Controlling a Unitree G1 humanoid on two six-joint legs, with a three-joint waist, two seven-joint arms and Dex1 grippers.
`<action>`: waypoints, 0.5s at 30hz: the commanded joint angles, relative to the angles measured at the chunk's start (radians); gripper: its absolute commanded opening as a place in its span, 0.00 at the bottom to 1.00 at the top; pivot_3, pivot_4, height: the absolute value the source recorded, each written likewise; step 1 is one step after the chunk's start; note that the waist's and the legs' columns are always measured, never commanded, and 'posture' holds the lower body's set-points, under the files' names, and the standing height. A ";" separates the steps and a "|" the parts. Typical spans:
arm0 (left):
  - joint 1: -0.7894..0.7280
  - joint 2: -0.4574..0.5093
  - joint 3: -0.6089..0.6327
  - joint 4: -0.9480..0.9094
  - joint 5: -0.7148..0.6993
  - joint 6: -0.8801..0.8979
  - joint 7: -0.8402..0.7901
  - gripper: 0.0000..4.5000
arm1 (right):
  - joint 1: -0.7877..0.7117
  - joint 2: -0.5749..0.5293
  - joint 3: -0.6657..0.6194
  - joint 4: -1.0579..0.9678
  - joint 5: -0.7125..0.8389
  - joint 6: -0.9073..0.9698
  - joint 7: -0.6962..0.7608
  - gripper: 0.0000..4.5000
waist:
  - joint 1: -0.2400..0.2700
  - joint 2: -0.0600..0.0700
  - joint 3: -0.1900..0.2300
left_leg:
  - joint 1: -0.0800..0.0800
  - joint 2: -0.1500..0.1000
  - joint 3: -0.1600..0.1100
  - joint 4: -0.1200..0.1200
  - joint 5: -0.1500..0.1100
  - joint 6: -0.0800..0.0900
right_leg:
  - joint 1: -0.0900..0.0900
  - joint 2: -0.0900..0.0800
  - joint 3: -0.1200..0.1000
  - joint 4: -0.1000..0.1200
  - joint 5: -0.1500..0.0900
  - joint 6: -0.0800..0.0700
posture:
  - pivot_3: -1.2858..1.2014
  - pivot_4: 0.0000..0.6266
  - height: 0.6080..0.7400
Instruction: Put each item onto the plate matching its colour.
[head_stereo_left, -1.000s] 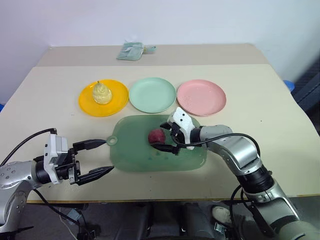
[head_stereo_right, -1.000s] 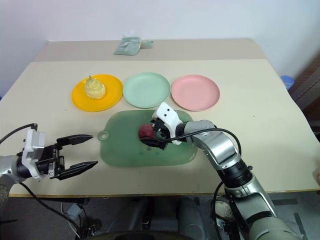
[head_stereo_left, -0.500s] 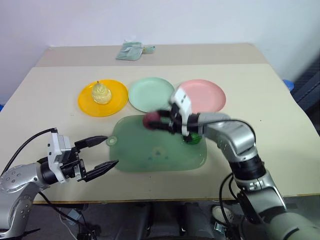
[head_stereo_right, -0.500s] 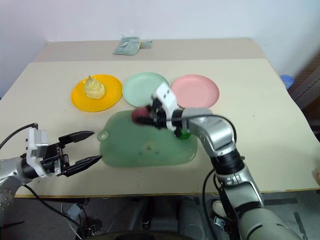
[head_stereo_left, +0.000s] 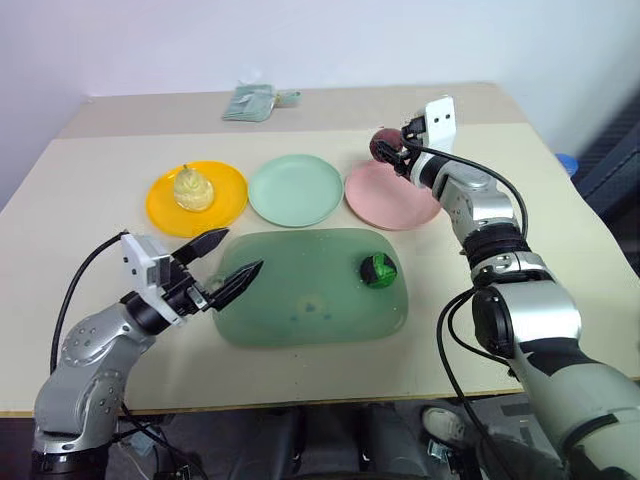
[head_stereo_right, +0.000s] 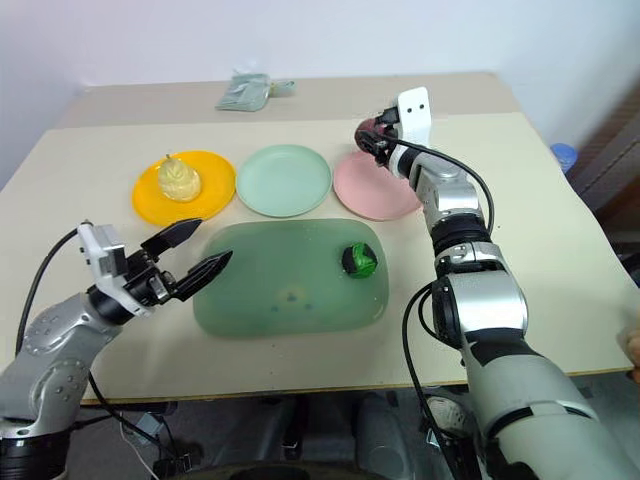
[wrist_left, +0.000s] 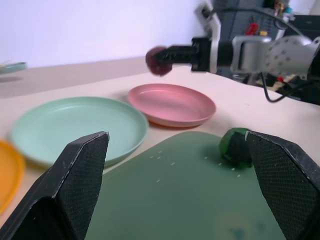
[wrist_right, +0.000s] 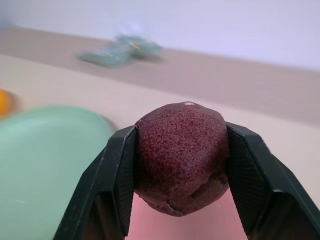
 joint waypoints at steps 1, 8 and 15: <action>0.005 0.011 -0.001 -0.063 -0.013 0.011 0.019 1.00 | -0.050 0.018 -0.028 0.075 -0.018 -0.060 -0.020 0.52 | -0.003 0.000 0.000 | 0.000 0.000 0.000 0.000 0.000 0.000 | 0.000 0.000 0.000 0.000 0.000 0.000 | 0.52 0.24 1.00; -0.017 0.020 -0.015 -0.053 -0.005 0.018 0.027 1.00 | -0.033 0.029 -0.046 0.114 -0.038 -0.068 -0.018 0.99 | -0.011 0.001 0.000 | 0.000 0.000 0.000 0.000 0.000 0.000 | 0.000 0.000 0.000 0.001 0.000 0.000 | 0.52 0.24 1.00; -0.029 0.019 -0.022 -0.019 -0.005 0.013 0.008 1.00 | 0.015 -0.009 -0.074 -0.043 0.013 -0.052 0.140 0.99 | -0.012 0.001 0.001 | 0.000 0.000 0.000 0.000 0.000 0.000 | 0.000 0.000 0.000 0.001 0.000 0.000 | 0.52 0.24 1.00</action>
